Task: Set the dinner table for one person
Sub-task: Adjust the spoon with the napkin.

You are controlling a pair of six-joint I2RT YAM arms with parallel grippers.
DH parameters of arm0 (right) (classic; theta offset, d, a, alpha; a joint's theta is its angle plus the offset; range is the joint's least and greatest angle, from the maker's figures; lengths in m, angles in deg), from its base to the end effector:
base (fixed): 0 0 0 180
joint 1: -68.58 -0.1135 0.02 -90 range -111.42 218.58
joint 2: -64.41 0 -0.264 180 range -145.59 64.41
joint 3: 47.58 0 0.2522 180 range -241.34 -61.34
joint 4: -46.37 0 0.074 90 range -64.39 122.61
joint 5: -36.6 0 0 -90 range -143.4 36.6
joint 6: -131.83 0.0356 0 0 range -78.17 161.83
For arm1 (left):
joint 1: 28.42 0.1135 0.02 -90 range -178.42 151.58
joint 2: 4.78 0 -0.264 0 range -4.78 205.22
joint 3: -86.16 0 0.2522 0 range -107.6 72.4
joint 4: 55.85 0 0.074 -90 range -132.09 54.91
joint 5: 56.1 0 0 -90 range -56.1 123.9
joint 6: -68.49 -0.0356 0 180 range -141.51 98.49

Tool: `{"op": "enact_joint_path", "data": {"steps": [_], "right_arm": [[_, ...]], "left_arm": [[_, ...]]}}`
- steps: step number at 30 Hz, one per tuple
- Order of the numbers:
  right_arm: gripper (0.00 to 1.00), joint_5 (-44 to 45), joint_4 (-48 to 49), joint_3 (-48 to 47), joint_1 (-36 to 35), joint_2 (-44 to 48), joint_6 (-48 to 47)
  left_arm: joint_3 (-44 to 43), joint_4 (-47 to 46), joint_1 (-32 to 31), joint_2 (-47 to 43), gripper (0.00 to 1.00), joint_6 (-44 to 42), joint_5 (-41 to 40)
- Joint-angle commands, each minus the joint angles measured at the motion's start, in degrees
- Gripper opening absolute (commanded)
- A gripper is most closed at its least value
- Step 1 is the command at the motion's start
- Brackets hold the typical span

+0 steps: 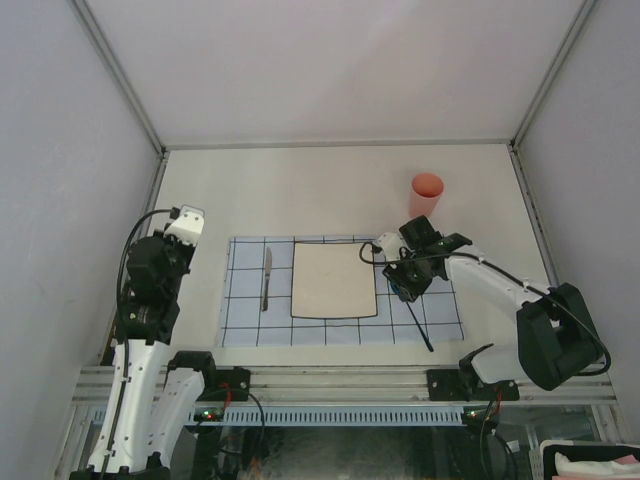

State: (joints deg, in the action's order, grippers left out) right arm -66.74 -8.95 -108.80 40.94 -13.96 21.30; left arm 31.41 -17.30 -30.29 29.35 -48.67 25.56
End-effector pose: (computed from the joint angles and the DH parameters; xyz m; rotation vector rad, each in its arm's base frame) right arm 0.2092 0.1188 0.1941 -1.2014 2.5626 0.3573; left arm 0.1415 0.0005 0.3168 0.3789 1.8659 0.4381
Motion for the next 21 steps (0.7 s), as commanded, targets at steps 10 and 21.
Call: {"op": "enact_joint_path", "data": {"steps": [10, 21], "right_arm": [[0.38, 1.1, 2.3, 0.7, -3.2, -5.4, -0.5], [0.42, 0.5, 2.9, 1.2, -1.8, -6.5, -0.8]], "left_arm": [[-1.0, -0.2, -0.3, -1.4, 0.11, -1.0, 0.7], [0.7, -0.6, -0.3, -2.8, 0.11, -2.2, 0.4]]}}
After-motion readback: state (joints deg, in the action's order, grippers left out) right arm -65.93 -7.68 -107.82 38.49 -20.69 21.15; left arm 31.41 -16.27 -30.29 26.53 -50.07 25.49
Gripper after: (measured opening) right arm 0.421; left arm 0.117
